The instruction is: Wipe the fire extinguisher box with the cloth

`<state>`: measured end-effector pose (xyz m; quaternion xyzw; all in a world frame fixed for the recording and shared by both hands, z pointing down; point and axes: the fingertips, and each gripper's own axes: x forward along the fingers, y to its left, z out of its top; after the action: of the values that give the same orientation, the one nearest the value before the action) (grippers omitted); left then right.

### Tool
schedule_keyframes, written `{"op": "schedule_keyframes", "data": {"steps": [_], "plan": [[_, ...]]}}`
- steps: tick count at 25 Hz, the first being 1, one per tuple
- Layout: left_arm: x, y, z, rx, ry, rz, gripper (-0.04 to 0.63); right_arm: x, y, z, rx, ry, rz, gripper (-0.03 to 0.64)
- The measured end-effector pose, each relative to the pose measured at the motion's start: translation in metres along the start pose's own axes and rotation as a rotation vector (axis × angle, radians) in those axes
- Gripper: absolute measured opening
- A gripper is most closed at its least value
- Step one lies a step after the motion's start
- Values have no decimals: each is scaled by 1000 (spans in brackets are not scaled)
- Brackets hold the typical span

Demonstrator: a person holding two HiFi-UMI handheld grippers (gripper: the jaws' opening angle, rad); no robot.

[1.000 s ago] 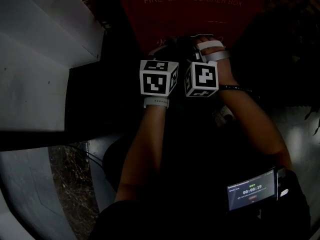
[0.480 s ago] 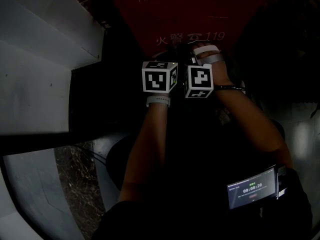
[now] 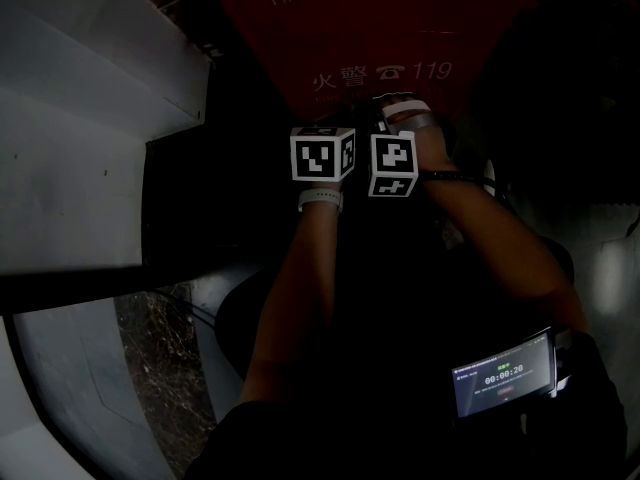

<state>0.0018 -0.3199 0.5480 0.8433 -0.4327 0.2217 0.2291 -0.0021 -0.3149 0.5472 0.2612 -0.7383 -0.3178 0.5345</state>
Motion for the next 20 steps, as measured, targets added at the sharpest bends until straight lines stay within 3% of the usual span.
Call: {"op": "schedule_keyframes", "data": {"steps": [13, 17, 20], "plan": [[23, 19, -35, 52, 115, 60, 3, 24, 32, -7, 23, -3, 74, 32], [28, 8, -43, 11, 143, 5, 3, 28, 38, -8, 25, -6, 88, 32], [24, 5, -41, -5, 153, 7, 3, 27, 41, -9, 18, -9, 101, 34]]}}
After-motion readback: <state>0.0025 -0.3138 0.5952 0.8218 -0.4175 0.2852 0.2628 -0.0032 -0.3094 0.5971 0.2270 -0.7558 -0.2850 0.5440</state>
